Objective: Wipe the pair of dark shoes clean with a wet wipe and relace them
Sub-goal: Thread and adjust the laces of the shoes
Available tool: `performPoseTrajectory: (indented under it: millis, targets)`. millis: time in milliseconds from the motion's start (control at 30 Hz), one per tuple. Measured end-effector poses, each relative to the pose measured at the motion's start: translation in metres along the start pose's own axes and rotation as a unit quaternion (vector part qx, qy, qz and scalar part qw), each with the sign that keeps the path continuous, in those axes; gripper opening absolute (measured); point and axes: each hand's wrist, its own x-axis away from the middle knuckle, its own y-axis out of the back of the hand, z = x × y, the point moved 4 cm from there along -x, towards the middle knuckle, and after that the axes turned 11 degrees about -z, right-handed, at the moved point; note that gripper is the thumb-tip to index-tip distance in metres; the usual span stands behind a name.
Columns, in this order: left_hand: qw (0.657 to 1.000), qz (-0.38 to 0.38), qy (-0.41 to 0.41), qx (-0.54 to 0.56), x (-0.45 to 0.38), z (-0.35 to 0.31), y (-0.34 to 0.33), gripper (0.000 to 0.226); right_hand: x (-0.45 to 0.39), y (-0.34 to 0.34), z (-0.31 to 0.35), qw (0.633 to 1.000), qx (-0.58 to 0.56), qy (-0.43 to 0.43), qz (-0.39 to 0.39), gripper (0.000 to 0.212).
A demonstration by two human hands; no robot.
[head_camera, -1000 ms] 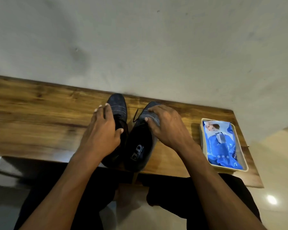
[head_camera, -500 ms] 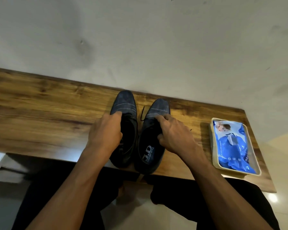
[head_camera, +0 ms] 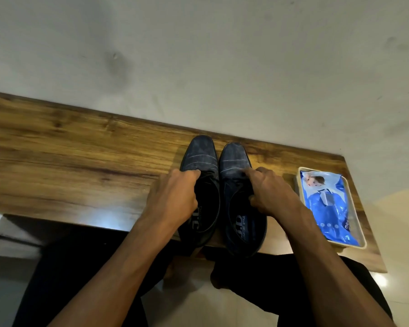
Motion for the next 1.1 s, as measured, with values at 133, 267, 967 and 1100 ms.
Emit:
performPoseTrajectory:
  millis: [133,267,967,1100]
  targets:
    - [0.999,-0.003,0.006,0.042,-0.004,0.006,0.002,0.033,0.004,0.008,0.003,1.0,0.008,0.011,0.027,0.064]
    - [0.997,-0.004,0.027,0.065,-0.012,0.009,0.003,0.013,0.006,0.024,0.024,0.993,-0.102,0.063,-0.016,0.05]
    - [0.954,-0.079,0.085,0.276,-0.023,0.007,0.017,0.01,-0.009,0.009,0.056,0.954,-0.212,0.059,-0.203,0.036]
    - [0.945,-0.12,0.075,0.295,-0.026,0.006,0.019,0.01,-0.013,0.018,0.051,0.91,-0.379,0.009,-0.167,0.047]
